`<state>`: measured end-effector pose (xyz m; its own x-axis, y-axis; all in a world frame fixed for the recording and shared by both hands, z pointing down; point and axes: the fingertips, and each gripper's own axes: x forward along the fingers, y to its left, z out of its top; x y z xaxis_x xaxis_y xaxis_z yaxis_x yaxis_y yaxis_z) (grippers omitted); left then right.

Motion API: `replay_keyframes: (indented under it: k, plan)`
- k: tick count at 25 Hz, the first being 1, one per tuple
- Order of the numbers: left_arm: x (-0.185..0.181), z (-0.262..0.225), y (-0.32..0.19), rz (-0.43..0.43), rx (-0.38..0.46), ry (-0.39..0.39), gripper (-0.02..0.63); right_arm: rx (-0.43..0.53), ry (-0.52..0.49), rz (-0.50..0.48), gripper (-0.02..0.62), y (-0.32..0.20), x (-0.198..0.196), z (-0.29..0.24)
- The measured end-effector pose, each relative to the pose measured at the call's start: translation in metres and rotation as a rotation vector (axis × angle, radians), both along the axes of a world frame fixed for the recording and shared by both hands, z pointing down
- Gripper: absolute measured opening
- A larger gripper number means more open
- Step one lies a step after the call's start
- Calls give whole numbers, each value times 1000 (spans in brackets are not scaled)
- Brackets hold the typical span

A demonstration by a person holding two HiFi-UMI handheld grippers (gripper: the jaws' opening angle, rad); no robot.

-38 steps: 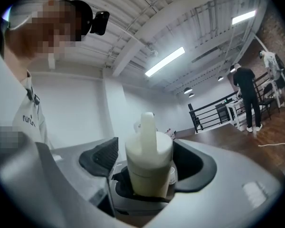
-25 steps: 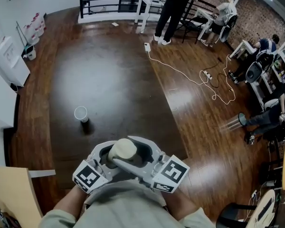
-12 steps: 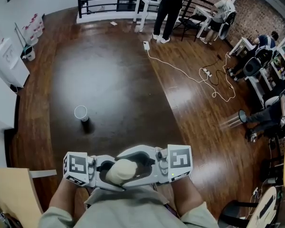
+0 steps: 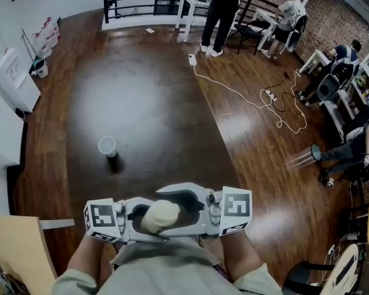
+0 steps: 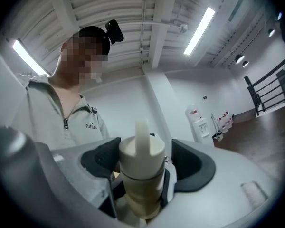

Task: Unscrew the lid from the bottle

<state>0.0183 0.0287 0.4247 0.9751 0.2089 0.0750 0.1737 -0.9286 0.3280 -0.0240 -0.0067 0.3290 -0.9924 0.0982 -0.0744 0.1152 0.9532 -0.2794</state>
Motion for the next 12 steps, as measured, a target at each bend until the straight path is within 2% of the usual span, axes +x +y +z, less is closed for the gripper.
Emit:
replay_keyframes:
  k: [5, 9, 12]
  plan:
    - [3, 2, -30, -252, 134, -44, 318, -14, -61, 193, 353, -23, 8, -7]
    - [4, -9, -47, -423, 193, -72, 318, 23, -52, 323, 360, -33, 10, -9]
    - [1, -9, -59, -532, 268, -90, 318, 41, -42, 394, 360, -37, 9, -9]
